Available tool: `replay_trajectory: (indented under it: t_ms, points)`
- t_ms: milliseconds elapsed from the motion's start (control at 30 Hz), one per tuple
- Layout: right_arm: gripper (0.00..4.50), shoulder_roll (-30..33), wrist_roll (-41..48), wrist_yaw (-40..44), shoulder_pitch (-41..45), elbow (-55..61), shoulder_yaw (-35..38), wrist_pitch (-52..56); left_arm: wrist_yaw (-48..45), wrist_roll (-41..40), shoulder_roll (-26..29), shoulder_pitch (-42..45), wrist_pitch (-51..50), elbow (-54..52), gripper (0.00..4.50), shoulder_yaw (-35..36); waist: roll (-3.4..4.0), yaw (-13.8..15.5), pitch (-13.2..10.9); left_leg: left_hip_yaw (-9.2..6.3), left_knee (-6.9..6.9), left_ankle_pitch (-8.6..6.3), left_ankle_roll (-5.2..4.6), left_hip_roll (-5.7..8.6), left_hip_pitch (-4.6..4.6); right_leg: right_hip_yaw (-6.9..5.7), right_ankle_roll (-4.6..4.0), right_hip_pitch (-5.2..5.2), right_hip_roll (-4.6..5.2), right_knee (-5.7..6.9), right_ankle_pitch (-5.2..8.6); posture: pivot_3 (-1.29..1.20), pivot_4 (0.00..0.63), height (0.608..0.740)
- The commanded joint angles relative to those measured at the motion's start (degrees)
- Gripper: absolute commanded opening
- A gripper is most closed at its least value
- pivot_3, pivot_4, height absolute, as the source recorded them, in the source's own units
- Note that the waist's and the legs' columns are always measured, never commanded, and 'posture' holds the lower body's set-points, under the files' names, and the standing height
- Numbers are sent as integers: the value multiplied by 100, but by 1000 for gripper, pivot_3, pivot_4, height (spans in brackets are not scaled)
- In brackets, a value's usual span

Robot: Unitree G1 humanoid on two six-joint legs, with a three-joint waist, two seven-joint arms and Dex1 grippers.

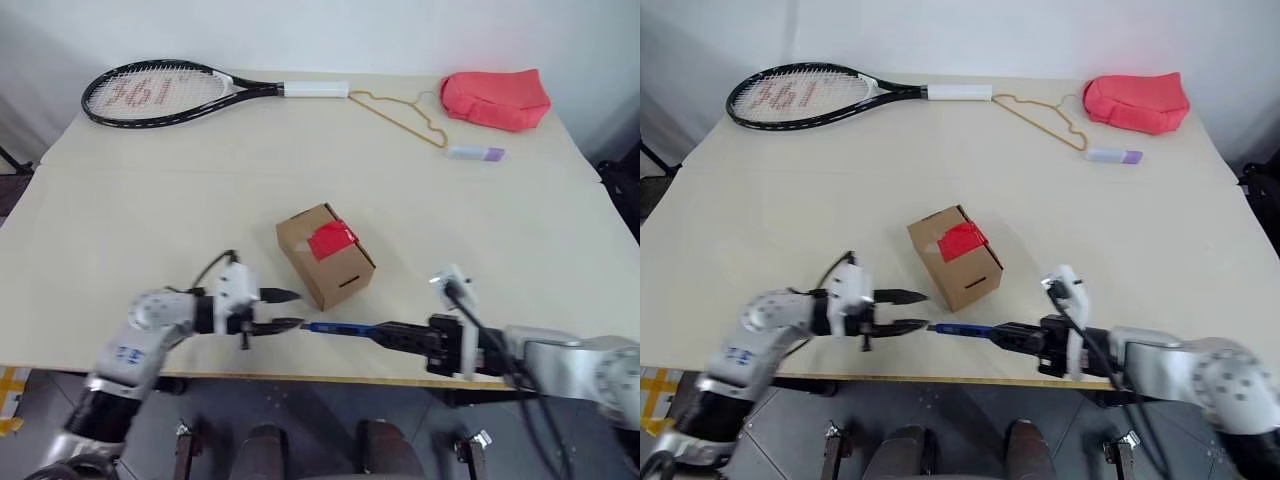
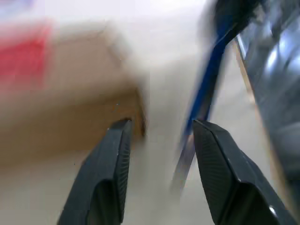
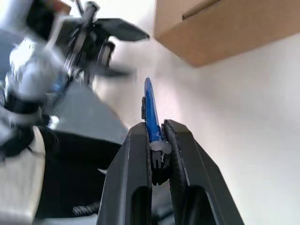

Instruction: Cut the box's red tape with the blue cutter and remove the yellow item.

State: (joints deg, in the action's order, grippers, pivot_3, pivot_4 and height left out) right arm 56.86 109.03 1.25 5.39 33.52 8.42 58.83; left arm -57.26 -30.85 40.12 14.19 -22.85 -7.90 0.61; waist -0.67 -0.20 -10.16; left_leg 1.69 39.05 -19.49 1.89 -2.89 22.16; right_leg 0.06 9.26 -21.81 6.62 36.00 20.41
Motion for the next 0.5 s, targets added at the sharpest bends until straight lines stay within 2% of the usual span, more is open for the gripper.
replay_trajectory:
  t_ms: [33, 67, 100, 133, 233, 300, 333, 433, 500]
  points:
    - [132, 531, 392, 499, -308, 319, 858, 64, 216, -713, 56, 147, -861, 328, 2021, 727, 0, 11, 0, 3, 1, -3, -5, 1, -4, -2, 0, 9, -1, -2, 0, 0, 150, 740]
    - [132, 738, 397, 663, -393, 276, 1248, 127, 366, -702, 11, 285, -895, 608, 2021, 900, 0, 24, 0, 11, 2, -5, -9, 4, -4, -4, 0, 12, 0, -4, 0, 0, 150, 740]
    - [132, 968, 397, 794, -411, 188, 1622, 208, 495, -668, -49, 452, -887, 838, 1634, 1006, -1, 30, 0, 22, 5, -6, -11, 7, -3, -5, 0, 14, 1, -7, 0, 0, 150, 740]
    - [132, 1158, 370, 885, -345, 84, 1894, 224, 608, -595, -94, 619, -924, 982, 1433, 1008, -1, 44, -1, 31, 6, -6, -10, 10, -3, -5, 1, 16, 2, -9, 0, 0, 150, 740]
    - [132, 1679, 187, 858, 327, -378, 1957, -35, 796, -245, -371, 1173, -788, 1208, 591, 716, -9, 79, -3, 40, 15, 1, -2, 12, -2, -5, 3, 18, 1, -12, -2, 0, 150, 740]
    - [132, 1819, -231, 745, 1079, -626, 1462, -236, 886, -70, -608, 1528, -816, 1276, 76, 448, -11, 94, -4, 41, 16, 3, 3, 12, -2, -5, 5, 18, 1, -12, -3, 0, 150, 740]
    - [132, 1783, -563, 692, 1503, -712, 1146, -297, 947, 60, -712, 1684, -785, 1325, 0, 326, -11, 92, -4, 42, 16, 4, 3, 12, -1, -5, 5, 16, 1, -12, -3, 0, 150, 740]
    - [132, 1496, -1491, 517, 2703, -990, 187, -164, 1058, 345, -956, 2080, -725, 1515, 0, 101, -11, 72, -4, 46, 14, 6, 8, 12, 9, -2, 9, -2, -1, -10, -5, 0, 150, 740]
    - [132, 1032, -2179, 487, 3575, -1192, -472, -19, 1110, 515, -1116, 2383, -696, 1709, 0, -48, -11, 10, -4, 51, 10, 6, 9, 12, 21, 0, 12, -25, 1, 0, -7, 0, 150, 740]
